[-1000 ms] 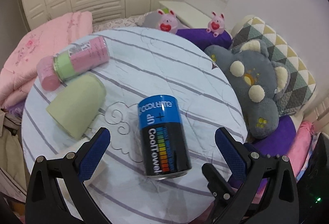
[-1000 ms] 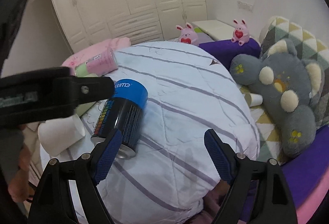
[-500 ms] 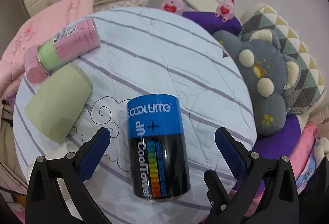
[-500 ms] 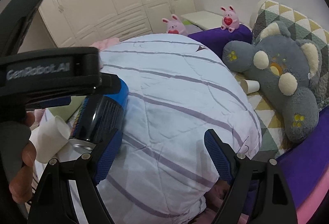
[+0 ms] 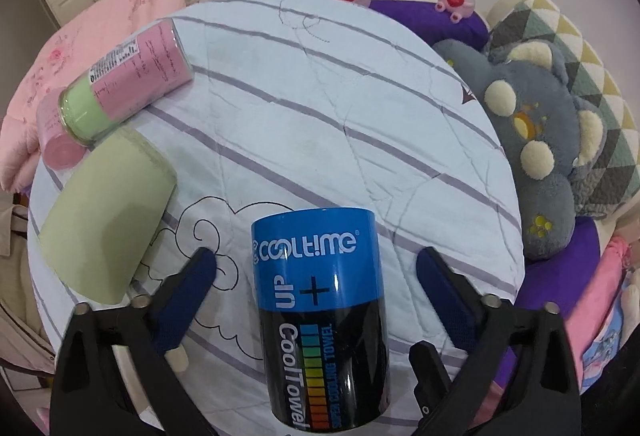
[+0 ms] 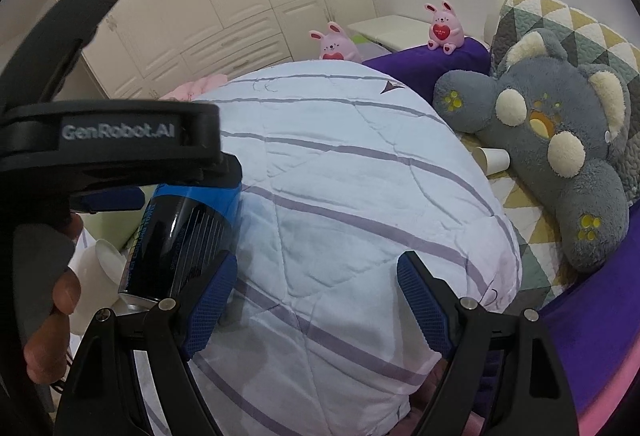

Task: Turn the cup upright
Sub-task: 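Lift the can with the left gripper and rotate it open end up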

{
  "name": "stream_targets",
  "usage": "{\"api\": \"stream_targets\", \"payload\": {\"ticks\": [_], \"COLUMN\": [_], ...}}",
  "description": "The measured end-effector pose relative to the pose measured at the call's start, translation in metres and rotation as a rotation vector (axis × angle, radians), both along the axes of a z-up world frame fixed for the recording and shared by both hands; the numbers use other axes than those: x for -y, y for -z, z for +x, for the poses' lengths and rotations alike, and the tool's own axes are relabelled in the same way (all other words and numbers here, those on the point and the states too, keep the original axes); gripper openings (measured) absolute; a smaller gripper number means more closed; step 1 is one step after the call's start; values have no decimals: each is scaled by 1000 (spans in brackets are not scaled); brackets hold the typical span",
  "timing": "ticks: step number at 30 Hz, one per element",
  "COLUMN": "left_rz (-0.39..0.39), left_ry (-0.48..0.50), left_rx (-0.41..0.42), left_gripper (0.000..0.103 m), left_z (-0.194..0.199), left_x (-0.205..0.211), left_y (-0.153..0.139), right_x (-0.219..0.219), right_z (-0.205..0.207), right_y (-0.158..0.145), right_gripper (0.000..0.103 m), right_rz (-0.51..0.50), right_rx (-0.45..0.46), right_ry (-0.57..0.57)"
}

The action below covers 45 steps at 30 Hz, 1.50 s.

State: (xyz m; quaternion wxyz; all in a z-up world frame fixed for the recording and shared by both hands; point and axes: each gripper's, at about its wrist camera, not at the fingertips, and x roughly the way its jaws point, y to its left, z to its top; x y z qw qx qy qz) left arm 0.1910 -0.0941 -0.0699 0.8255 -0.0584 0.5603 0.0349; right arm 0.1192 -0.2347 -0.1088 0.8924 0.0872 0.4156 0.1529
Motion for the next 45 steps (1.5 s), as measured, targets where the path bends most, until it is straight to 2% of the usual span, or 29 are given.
{"api": "stream_targets", "payload": {"ticks": [1, 4, 6, 12, 17, 24, 27, 31, 33, 37, 43, 45], "left_rz": [1, -1, -16, -36, -13, -18, -1, 62, 57, 52, 8, -9], "left_ry": [1, 8, 6, 0, -6, -34, -29, -22, -19, -8, -33, -63], "left_rx": [-7, -28, -20, 15, 128, 221, 246, 315, 332, 340, 275, 236], "left_gripper": [81, 78, 70, 70, 70, 69, 69, 69, 69, 69, 70, 83], "left_z": [0, 1, 0, -4, -12, -14, -17, -23, -24, -30, -25, -13], "left_x": [0, -1, -3, -9, -16, -30, -31, -29, -30, -32, -39, -44], "left_y": [1, 6, 5, 1, -17, -34, -36, -43, -47, -47, -34, -34], "right_x": [-1, -3, -4, -5, -7, -13, -15, -16, -17, -20, -26, -27], "right_z": [0, 0, 0, 0, 1, 2, 3, 4, 4, 5, 3, 2], "right_y": [0, 0, -1, 0, -1, 0, 0, 0, 0, 1, 1, 1], "right_gripper": [84, 84, 84, 84, 84, 84, 84, 84, 84, 84, 84, 84], "right_rz": [2, -1, -1, -2, 3, -7, -12, -16, -19, -29, -36, -34], "right_rx": [-1, -1, -2, -3, -1, -1, -1, 3, 3, 0, 5, 7], "right_ry": [-2, -4, -4, -6, -9, -16, -18, -13, -13, -15, -27, -30]}}
